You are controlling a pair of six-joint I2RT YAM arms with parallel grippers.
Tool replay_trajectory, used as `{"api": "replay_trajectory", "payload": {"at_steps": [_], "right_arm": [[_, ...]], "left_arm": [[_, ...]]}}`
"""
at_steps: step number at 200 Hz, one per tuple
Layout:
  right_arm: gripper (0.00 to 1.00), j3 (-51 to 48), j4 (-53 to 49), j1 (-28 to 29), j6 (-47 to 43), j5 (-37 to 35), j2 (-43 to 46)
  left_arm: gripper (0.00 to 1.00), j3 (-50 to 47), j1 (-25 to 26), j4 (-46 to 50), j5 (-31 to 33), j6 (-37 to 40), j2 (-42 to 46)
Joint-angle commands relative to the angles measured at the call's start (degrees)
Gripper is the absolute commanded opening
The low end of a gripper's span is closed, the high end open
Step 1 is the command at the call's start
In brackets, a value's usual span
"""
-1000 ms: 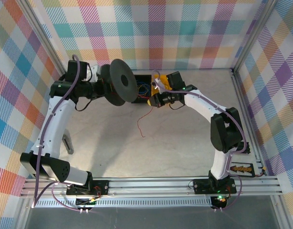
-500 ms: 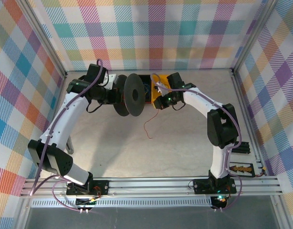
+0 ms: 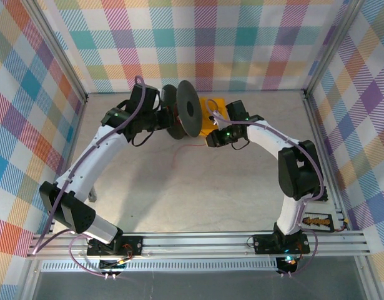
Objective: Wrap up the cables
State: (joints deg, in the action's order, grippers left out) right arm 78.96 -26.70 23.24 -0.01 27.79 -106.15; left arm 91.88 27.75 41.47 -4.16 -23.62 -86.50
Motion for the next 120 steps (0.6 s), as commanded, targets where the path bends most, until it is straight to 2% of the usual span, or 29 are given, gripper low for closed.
{"api": "replay_trajectory", "payload": {"at_steps": [1, 24, 90, 120], "right_arm": [[0.28, -0.6, 1.8, 0.2, 1.5, 4.1, 3.5], [0.4, -1.9, 2.9, 0.7, 2.8, 5.9, 5.6], [0.82, -12.2, 7.2, 0.7, 5.9, 8.0, 17.4], [0.93, -16.8, 8.7, 0.7, 6.9, 9.4, 23.3]], "left_arm": [[0.0, 2.0, 1.3, -8.2, 5.7, -4.7, 0.1], [0.0, 3.8, 1.7, -9.7, 8.1, -5.8, -1.2], [0.0, 12.0, 1.9, -7.3, 9.7, -5.0, -5.0], [0.0, 12.1, 1.9, -7.0, 11.5, -4.9, -4.7]]}}
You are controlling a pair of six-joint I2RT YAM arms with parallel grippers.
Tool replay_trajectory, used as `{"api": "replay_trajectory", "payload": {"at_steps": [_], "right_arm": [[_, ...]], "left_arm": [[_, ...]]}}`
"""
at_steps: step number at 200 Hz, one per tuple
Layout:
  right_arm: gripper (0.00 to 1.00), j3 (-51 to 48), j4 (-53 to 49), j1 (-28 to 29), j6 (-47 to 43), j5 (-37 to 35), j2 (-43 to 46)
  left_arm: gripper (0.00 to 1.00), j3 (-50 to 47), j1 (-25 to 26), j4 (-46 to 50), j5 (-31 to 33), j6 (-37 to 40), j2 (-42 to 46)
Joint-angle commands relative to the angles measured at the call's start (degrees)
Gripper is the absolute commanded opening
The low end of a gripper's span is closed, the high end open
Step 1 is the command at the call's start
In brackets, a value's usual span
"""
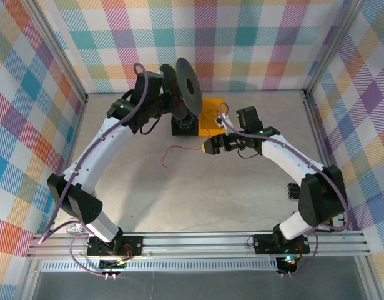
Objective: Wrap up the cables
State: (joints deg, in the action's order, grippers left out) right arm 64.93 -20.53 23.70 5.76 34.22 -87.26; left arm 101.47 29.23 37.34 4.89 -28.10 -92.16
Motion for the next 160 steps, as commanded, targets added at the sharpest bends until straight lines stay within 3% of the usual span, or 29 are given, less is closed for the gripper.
{"api": "replay_trajectory", "payload": {"at_steps": [1, 61, 120, 160], "right_arm": [[0.93, -3.0, 2.6, 0.3, 1.2, 3.0, 4.6], [0.99, -8.7, 8.7, 2.8, 8.0, 8.6, 11.8], [0.99, -7.4, 16.8, 14.2, 14.0, 8.6, 7.3], [0.99, -4.2, 22.3, 18.7, 17.6, 8.9, 2.5]], "left_arm": [[0.0, 2.5, 0.4, -2.8, 2.5, -0.3, 0.9], [0.0, 2.5, 0.6, -2.2, 7.2, -0.6, 1.1], [0.0, 2.3, 1.2, -2.3, 11.7, -1.1, 0.5], [0.0, 2.6, 1.7, -1.9, 13.3, -1.1, -0.2]]}}
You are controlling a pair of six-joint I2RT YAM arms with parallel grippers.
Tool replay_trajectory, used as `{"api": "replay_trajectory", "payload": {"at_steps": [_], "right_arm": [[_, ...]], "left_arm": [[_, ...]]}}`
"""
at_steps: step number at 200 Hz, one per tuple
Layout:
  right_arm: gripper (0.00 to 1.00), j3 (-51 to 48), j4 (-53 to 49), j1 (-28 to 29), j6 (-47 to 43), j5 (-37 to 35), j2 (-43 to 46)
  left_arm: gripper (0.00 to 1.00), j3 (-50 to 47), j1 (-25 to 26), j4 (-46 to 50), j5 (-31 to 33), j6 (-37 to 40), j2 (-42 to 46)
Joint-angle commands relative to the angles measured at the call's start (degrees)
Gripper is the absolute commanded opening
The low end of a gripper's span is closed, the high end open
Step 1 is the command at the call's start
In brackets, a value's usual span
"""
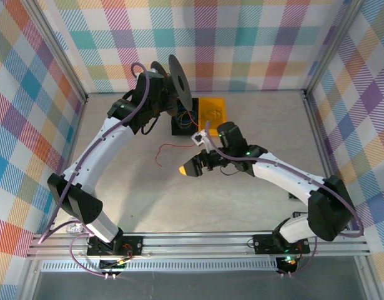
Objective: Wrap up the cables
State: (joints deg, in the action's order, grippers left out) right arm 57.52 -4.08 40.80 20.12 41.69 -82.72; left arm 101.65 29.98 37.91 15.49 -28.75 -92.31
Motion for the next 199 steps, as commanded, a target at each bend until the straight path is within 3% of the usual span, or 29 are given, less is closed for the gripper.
{"api": "replay_trajectory", "payload": {"at_steps": [1, 113, 199], "right_arm": [[0.99, 3.3, 5.8, 1.7, 3.2, 1.4, -2.1], [0.97, 17.6, 8.1, 6.4, 4.2, -0.5, -15.0], [0.93, 23.3, 5.6, 9.3, 3.3, -1.0, -19.3]], "left_arm": [[0.0, 2.4, 1.0, -2.5, 2.6, -0.4, -0.1], [0.0, 2.3, 2.1, -1.9, 3.8, 0.0, -1.1], [0.0, 3.0, 2.1, -1.8, 3.1, 0.0, -2.1]]}}
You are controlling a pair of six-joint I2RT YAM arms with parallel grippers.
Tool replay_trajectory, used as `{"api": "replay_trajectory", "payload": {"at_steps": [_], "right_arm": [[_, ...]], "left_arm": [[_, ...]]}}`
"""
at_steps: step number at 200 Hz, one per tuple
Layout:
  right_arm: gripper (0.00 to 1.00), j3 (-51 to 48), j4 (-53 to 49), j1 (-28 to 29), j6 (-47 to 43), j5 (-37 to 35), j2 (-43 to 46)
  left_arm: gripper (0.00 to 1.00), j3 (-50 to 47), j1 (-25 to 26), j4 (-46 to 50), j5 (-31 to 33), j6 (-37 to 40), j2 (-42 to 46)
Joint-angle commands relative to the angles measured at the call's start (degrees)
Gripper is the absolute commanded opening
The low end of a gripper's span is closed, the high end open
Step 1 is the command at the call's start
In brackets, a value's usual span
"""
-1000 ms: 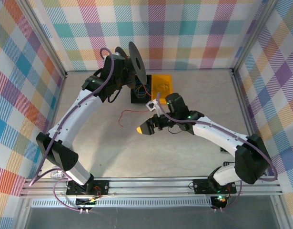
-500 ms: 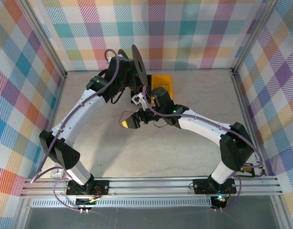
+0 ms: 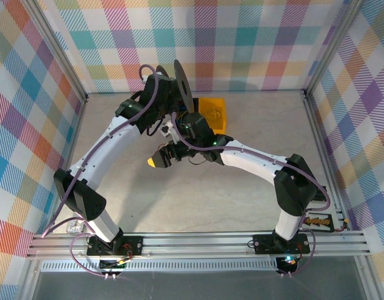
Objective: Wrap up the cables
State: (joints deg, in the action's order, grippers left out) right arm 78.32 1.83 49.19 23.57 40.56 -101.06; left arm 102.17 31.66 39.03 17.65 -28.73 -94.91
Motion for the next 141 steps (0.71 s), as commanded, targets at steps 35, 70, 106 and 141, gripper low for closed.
{"api": "replay_trajectory", "payload": {"at_steps": [35, 70, 106, 141], "right_arm": [[0.89, 2.8, -0.6, 1.3, -0.3, 0.3, -1.3], [0.87, 2.5, -0.7, 1.5, 0.2, 0.1, -1.7], [0.82, 2.5, -0.3, 2.0, 0.6, 0.3, -2.2], [0.73, 2.7, -0.2, 2.3, 0.7, -0.1, -2.5]], "left_arm": [[0.0, 2.8, 0.4, -2.9, 0.9, 0.0, 0.2], [0.0, 3.5, 0.4, -2.8, 1.1, -0.1, 0.1], [0.0, 3.6, 0.4, -2.7, 1.2, -0.2, 0.1], [0.0, 3.8, 0.4, -2.7, 0.8, -0.2, 0.0]]}}
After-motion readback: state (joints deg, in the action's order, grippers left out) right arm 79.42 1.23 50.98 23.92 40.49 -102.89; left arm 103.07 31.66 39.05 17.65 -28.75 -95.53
